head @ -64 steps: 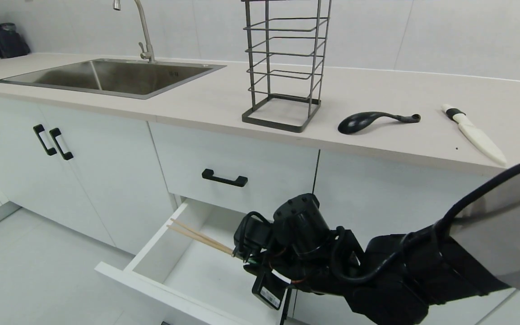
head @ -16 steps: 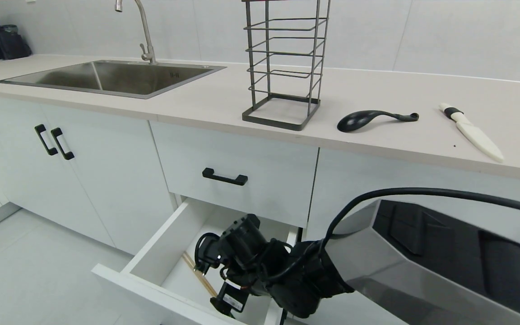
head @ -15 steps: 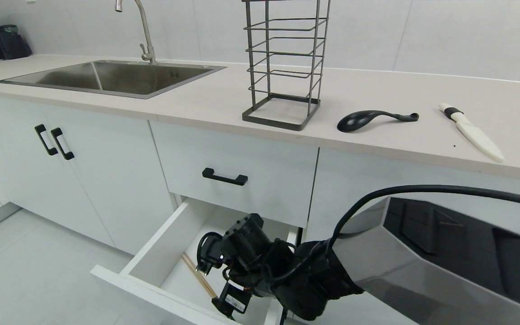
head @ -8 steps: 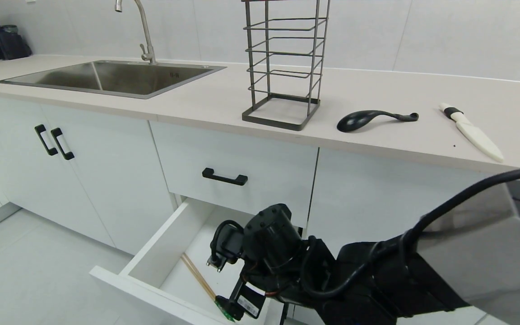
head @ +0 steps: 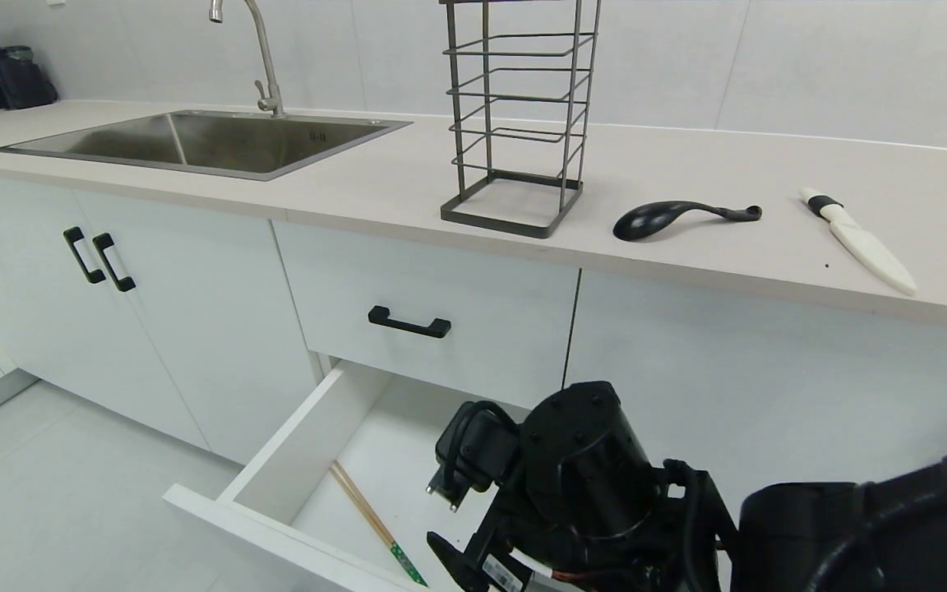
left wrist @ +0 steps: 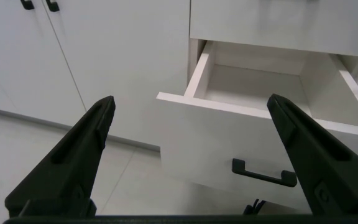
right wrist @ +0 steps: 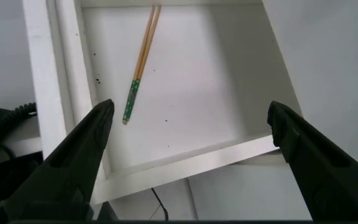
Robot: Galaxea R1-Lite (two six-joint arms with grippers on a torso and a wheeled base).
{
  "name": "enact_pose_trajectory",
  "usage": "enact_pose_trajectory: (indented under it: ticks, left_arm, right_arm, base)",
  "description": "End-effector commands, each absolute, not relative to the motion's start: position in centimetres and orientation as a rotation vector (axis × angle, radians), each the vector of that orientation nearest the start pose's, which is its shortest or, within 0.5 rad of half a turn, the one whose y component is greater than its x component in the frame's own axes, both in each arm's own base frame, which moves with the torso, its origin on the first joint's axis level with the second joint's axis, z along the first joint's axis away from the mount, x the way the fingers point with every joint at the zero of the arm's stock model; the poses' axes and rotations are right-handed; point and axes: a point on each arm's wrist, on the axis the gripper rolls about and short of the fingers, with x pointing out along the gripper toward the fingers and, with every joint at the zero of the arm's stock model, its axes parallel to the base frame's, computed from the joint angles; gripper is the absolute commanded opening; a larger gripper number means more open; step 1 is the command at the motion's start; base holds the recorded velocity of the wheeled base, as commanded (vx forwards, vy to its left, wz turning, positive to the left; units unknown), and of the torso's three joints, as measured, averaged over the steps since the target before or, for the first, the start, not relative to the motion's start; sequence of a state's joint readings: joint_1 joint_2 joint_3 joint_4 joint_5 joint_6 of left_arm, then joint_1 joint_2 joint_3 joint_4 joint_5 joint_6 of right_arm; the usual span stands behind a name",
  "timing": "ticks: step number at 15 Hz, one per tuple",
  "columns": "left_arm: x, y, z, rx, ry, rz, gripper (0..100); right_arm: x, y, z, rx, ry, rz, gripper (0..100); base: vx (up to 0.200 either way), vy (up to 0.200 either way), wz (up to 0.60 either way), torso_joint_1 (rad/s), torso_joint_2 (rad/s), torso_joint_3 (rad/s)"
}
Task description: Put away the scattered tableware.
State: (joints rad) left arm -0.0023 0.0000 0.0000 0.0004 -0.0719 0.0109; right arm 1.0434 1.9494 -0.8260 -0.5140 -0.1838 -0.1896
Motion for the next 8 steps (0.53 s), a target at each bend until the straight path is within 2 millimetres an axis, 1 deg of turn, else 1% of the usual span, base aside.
enact_pose_trajectory:
  ticks: [1,2,6,8]
  left_arm:
    - [-2.27,-0.16,7.55,0.011,0.001,-0.075,100]
    - [-2.27,-0.16,7.55,0.011,0.001,-0.074,100]
    - [-2.27,-0.16,7.55,0.009,0.001,-0.074,100]
    - [-2.27,-0.16,7.55,0.011,0.001,-0.074,100]
  right_arm:
    - [16.59,27.93,9.51,-0.538,0.434,0.886,100]
    - [16.37,27.55,8.96,-0.547,0.442,0.887,100]
    - [16.38,27.57,8.93,-0.55,0.44,0.887,100]
    - [16.15,27.65,8.94,-0.551,0.439,0.893,100]
  base:
    - [0.0,0.0,0.0,0.0,0.0,0.0]
    - [0.0,0.0,0.0,0.0,0.0,0.0]
    - [0.0,0.0,0.0,0.0,0.0,0.0]
    - [0.0,0.0,0.0,0.11,-0.2,-0.066]
